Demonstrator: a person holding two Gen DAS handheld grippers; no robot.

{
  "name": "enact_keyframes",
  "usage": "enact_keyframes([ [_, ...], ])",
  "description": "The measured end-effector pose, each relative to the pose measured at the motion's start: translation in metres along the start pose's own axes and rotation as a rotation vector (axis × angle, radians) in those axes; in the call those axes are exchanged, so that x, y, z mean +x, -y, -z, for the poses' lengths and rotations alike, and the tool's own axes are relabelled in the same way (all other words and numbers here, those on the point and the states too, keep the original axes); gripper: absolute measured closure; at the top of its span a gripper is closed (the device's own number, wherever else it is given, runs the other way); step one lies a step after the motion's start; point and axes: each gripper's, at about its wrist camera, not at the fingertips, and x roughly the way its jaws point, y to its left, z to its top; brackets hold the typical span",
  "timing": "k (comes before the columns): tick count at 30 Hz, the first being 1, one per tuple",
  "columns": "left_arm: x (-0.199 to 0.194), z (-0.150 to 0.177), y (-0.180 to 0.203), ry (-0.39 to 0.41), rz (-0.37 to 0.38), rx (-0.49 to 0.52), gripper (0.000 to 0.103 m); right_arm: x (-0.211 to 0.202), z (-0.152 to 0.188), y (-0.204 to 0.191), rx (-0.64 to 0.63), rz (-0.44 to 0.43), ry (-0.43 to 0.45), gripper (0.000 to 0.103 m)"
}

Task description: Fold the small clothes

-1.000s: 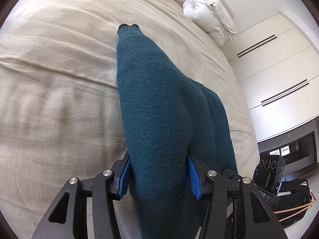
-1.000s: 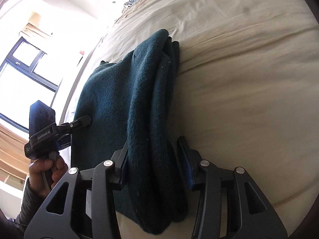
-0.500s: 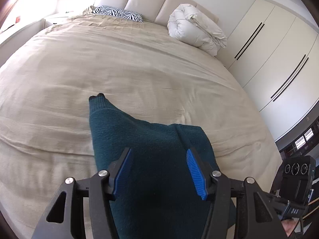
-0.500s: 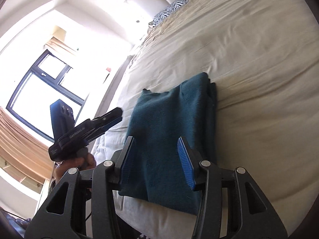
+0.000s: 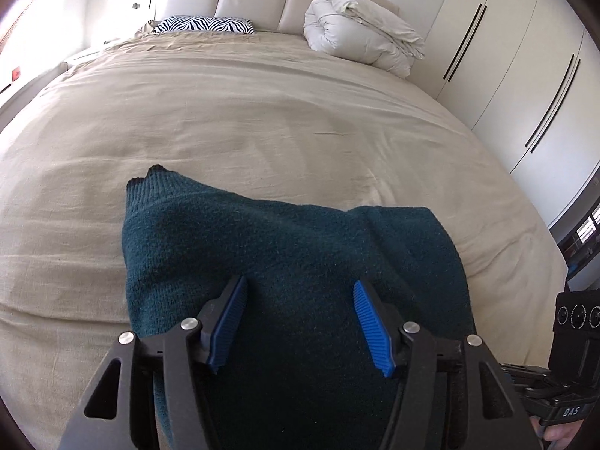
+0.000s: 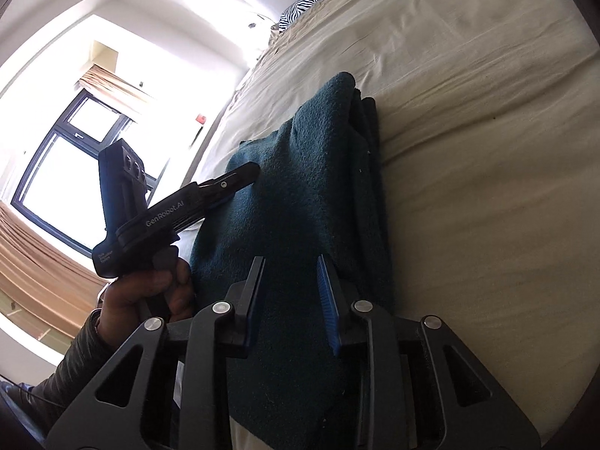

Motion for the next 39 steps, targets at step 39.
enact_keyframes([
  [39,-0.113,0.042,0.024,0.227,-0.178,0.022,0.007,-0.071,0.045,-0.036,-0.230,0.456,0.098,0.059],
])
